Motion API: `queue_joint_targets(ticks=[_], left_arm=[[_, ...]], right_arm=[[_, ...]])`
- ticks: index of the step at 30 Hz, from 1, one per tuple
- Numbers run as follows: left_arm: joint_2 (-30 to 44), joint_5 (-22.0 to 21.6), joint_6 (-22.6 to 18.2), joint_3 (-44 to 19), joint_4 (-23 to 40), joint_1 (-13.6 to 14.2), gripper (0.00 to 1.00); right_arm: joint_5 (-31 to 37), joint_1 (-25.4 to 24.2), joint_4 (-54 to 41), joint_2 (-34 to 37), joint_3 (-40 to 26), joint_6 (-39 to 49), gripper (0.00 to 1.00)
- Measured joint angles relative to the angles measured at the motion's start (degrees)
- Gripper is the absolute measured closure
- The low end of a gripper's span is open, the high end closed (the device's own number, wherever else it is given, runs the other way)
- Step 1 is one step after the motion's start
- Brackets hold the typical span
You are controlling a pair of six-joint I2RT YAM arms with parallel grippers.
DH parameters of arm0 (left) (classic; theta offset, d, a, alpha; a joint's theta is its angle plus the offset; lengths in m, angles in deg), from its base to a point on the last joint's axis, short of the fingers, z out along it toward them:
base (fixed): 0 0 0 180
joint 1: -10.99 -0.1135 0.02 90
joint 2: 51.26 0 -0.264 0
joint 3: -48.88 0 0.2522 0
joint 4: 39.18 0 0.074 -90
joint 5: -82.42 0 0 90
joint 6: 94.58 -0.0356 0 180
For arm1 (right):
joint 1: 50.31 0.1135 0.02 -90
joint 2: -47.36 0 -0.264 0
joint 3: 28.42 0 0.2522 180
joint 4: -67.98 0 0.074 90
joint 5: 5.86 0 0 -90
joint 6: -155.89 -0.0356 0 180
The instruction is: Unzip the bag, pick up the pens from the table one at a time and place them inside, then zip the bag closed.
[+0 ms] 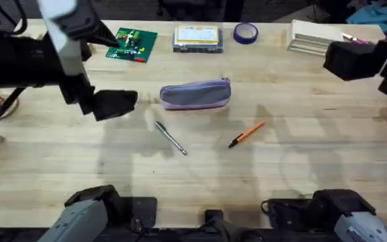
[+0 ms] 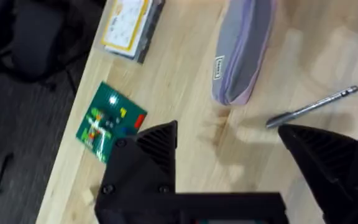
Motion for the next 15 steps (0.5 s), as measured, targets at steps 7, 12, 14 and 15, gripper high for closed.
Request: queue_joint_targets(ticks=[7, 12, 14, 15], left_arm=[[5.34, 6.13, -7.49, -0.04, 1.84, -1.74, 0.008], [15.43, 7.64, -9.17, -0.04, 0.13, -1.74, 0.007], [17.72, 7.68, -9.33, -0.04, -0.69, -1.74, 0.007], [18.82, 7.72, -9.35, -0.04, -1.26, -1.74, 0.007]], right_arm=[[0.0, 0.0, 0.0, -0.02, 0.0, 0.0, 0.003], [0.0, 0.0, 0.52, -0.02, 0.0, 0.13, 0.004], [0.0, 0.0, 0.83, -0.02, 0.0, 0.15, 0.004], [0.0, 0.0, 0.97, -0.02, 0.0, 0.17, 0.004]])
